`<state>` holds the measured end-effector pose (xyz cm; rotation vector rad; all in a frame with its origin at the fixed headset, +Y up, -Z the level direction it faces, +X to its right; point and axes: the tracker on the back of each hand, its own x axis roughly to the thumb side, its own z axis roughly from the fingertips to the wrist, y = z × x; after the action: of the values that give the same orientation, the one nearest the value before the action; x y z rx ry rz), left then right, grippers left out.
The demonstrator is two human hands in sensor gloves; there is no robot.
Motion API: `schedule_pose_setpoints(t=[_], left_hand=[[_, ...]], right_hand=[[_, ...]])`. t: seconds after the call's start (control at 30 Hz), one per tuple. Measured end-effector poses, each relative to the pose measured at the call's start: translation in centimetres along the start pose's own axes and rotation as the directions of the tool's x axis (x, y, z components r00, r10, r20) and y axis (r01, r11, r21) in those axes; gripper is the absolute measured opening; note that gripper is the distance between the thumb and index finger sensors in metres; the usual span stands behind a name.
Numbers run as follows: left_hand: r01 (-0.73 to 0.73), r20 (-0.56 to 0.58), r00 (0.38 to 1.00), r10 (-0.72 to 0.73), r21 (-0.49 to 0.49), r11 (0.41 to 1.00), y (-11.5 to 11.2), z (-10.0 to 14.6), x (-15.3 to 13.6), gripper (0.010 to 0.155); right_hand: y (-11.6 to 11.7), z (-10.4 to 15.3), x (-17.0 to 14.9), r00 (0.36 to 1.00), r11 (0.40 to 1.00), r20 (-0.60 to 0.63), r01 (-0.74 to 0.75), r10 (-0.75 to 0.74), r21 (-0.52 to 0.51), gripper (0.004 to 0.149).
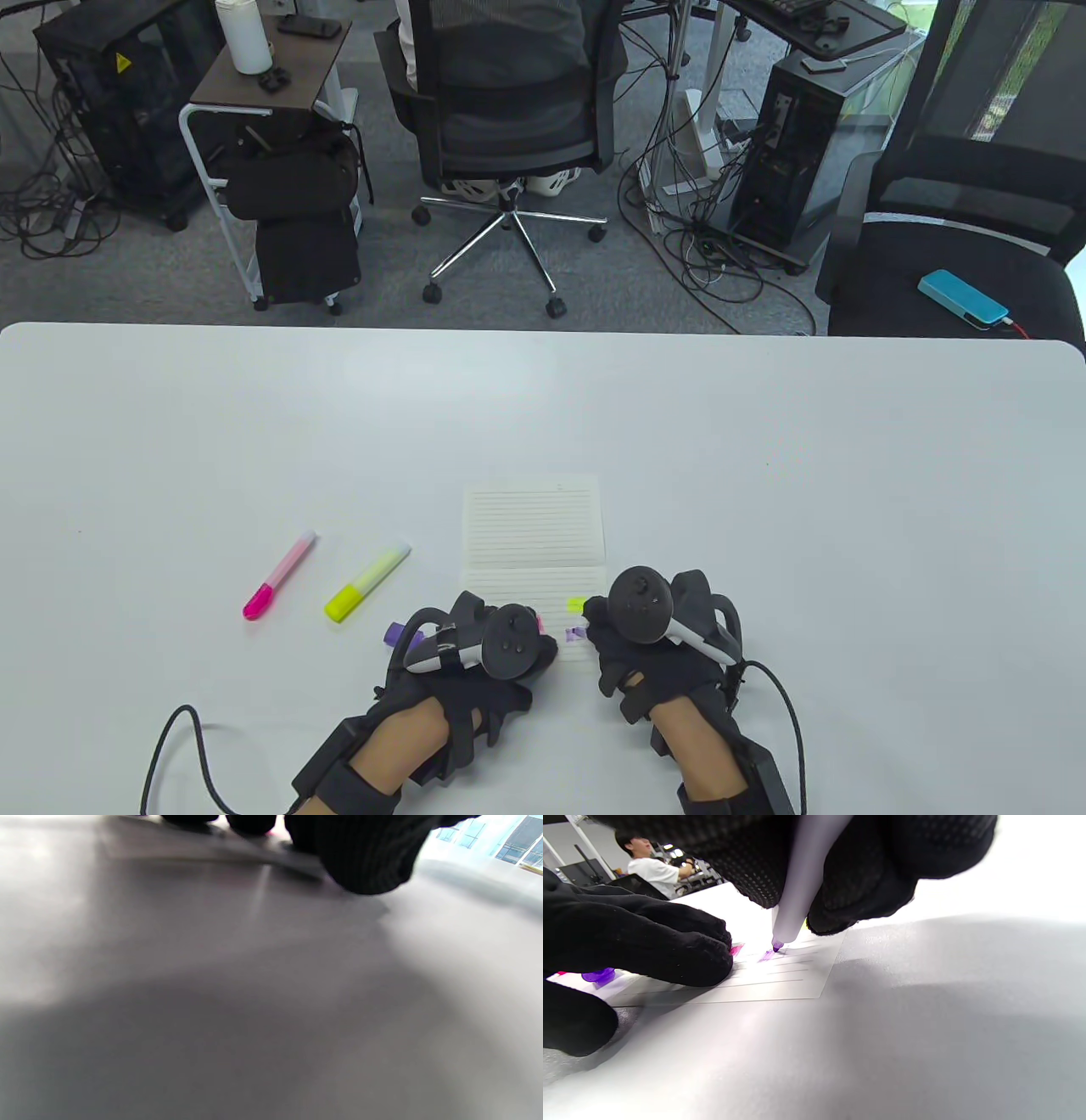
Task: Apply highlighter ink on paper
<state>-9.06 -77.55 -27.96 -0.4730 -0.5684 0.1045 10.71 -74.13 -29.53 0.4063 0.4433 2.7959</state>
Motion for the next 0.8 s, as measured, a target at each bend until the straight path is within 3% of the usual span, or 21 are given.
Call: schedule_pose_setpoints(t=[0.07, 0.2, 0.33, 0.47, 0.63, 0.73, 0.8], left_hand=[[-0.001, 0.000, 1.000, 0.001, -0.001, 1.000, 0.00, -0.01, -0.01, 0.069], [0.001, -0.001, 1.000, -0.001, -0.003, 1.000, 0.00, -0.01, 0.01, 0.069], [0.000, -0.001, 1.000, 0.000, -0.004, 1.000, -0.02, -0.02, 0.00, 0.069], [0.003, -0.002, 1.000, -0.003, -0.007, 1.000, -0.01, -0.03, 0.02, 0.069], [0.003, -0.002, 1.000, -0.003, -0.009, 1.000, -0.01, -0.05, 0.00, 0.069], [0.003, -0.002, 1.000, -0.003, -0.010, 1.000, 0.00, -0.07, 0.00, 0.069], [0.003, -0.002, 1.000, -0.003, -0.010, 1.000, 0.00, -0.07, -0.02, 0.069]], right_hand=[[-0.11, 0.14, 0.09, 1.000, 0.999, -0.002, 0.003, -0.003, 0.032, 0.039], [0.08, -0.08, 0.06, 1.000, 0.998, 0.005, -0.030, 0.031, -0.048, 0.040], [-0.13, 0.13, 0.12, 1.000, 0.999, -0.003, -0.004, 0.004, 0.032, 0.039], [0.07, -0.11, 0.13, 0.999, 0.999, 0.002, -0.032, 0.032, -0.045, 0.040], [-0.17, 0.09, 0.18, 1.000, 0.999, -0.006, -0.009, 0.009, 0.031, 0.039], [0.08, -0.07, 0.16, 0.999, 0.999, -0.011, -0.035, 0.035, -0.036, 0.040], [0.02, -0.26, 0.02, 1.000, 1.000, -0.011, -0.019, 0.018, -0.022, 0.040]])
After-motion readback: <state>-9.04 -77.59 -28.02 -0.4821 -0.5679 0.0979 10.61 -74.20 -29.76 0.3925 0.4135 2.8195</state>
